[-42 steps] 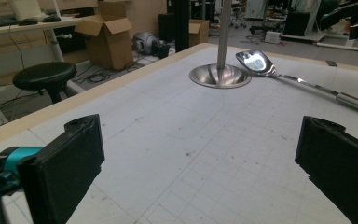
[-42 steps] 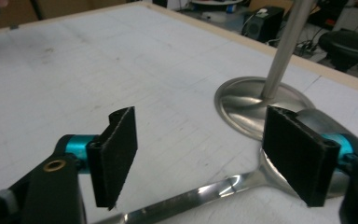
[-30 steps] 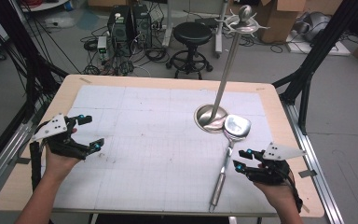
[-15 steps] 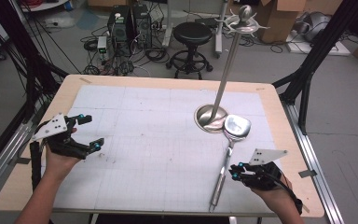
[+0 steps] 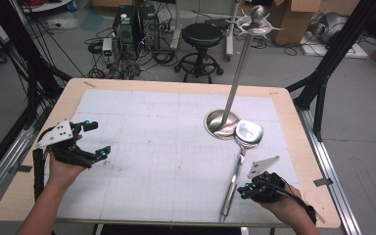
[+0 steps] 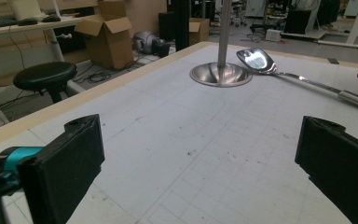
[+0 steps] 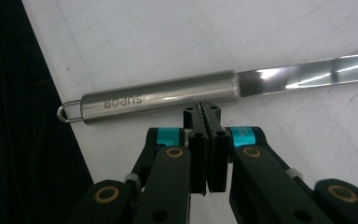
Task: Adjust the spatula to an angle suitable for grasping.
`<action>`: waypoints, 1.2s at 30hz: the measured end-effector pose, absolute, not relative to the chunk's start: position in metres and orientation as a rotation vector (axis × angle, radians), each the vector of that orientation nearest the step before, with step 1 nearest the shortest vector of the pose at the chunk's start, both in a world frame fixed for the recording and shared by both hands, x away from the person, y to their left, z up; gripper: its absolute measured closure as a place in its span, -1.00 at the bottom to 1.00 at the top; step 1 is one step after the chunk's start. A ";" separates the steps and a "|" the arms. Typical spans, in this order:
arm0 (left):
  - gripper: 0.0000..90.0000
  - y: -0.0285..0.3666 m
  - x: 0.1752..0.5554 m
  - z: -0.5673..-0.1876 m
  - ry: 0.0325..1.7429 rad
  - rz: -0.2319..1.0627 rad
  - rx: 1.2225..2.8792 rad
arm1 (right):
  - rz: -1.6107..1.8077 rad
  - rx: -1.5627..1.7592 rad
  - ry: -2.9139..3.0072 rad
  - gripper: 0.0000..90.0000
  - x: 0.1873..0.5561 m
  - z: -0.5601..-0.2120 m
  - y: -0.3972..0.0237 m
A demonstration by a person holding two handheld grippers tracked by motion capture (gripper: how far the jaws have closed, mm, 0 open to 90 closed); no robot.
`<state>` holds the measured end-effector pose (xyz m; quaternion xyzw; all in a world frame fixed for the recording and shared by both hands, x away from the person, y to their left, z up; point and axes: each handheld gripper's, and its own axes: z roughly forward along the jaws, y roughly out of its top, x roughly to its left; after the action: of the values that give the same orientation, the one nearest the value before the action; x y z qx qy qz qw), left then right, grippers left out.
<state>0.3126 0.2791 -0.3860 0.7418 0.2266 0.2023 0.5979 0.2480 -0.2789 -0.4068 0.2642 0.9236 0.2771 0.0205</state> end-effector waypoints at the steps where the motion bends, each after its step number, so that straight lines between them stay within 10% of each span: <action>1: -0.96 0.279 0.312 -0.386 0.529 0.468 1.718 | 0.851 0.813 2.875 1.00 0.248 -0.408 -0.278; 36: -0.96 0.281 0.314 -0.386 0.534 0.474 1.712 | 0.872 0.699 2.898 1.00 0.264 -0.420 -0.227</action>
<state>0.3135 0.2812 -0.3857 0.7384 0.2302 0.2043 0.6001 0.2640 -0.2267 -0.4198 0.2249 0.9329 0.2806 0.0179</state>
